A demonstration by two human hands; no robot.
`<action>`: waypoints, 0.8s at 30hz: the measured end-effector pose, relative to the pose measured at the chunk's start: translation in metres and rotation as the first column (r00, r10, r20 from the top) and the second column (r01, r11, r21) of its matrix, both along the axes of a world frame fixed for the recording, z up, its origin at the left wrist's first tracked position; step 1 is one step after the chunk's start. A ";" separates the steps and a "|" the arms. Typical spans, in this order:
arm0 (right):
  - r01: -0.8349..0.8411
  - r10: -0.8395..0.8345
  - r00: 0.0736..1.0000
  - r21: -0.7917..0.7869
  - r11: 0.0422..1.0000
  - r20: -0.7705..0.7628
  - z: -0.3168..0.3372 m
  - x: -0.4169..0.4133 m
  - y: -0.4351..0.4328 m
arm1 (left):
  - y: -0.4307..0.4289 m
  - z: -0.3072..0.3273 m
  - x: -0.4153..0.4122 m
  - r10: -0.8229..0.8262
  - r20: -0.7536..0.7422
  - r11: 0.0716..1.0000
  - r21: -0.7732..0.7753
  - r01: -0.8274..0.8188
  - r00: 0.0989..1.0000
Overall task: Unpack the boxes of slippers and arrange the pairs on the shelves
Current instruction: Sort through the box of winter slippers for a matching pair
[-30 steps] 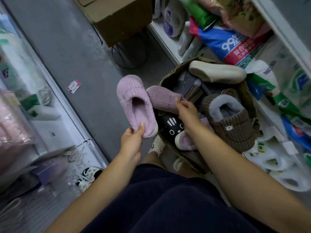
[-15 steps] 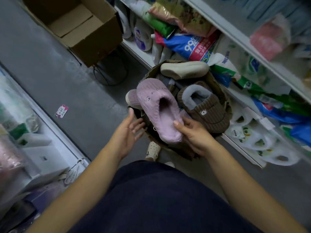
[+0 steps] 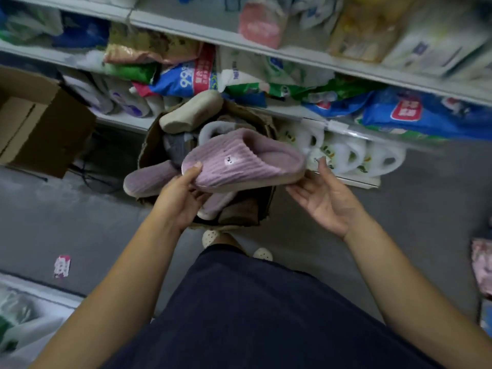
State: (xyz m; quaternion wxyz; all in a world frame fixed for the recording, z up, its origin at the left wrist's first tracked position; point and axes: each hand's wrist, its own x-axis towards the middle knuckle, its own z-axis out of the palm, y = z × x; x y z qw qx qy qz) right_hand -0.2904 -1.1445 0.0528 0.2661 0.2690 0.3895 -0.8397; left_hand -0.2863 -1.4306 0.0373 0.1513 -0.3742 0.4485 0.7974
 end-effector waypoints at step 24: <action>-0.245 0.138 0.948 0.378 0.893 0.287 -0.062 0.026 -0.243 | -0.211 -0.086 -0.030 -0.066 0.453 0.818 -0.485 0.308 0.889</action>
